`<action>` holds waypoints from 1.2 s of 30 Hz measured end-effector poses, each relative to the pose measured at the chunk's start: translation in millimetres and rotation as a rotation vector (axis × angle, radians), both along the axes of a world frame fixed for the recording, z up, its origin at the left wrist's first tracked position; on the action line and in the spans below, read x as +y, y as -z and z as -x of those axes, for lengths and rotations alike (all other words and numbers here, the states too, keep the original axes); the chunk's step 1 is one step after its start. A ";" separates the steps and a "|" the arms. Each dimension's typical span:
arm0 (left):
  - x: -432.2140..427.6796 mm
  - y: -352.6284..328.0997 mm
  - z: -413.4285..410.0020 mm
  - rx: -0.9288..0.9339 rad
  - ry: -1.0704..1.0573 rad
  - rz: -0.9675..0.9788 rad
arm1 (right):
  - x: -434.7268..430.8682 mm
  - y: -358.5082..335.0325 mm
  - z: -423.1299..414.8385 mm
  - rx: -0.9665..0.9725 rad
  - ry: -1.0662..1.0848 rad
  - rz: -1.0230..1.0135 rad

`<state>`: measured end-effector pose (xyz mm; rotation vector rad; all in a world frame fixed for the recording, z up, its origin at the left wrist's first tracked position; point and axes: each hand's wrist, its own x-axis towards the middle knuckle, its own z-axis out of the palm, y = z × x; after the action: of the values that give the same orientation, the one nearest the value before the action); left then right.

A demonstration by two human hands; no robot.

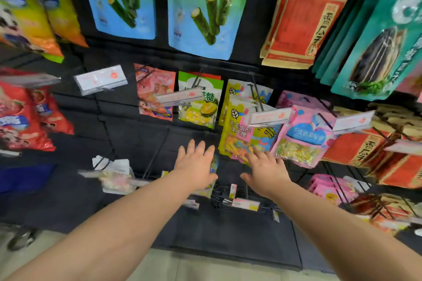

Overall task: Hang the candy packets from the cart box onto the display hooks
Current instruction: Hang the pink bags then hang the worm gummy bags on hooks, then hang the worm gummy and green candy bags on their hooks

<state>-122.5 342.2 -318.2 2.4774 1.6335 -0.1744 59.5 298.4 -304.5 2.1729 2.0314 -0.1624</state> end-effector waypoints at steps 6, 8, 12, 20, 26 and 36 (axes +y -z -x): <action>-31.9 -15.9 40.7 0.021 -0.077 0.007 | -15.7 -12.9 36.1 0.012 -0.108 -0.014; -41.7 -19.0 54.3 0.025 -0.132 0.007 | -17.0 -14.1 46.7 0.012 -0.172 -0.022; -65.5 -20.6 79.9 0.015 -0.274 0.006 | -19.5 -16.0 68.4 0.020 -0.302 0.021; -143.0 -5.2 128.5 0.027 -0.587 0.033 | -38.4 -5.9 120.7 0.090 -0.563 0.045; -218.2 2.0 172.1 0.046 -0.803 0.123 | -67.4 3.8 177.9 0.087 -0.759 0.094; -307.8 9.4 258.5 0.046 -1.008 0.058 | -114.2 -1.9 282.6 0.051 -1.015 0.100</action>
<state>-380.9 34.4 -327.6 1.3454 2.5824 -0.1290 -223.0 184.2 -302.7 0.8756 2.7698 -0.1701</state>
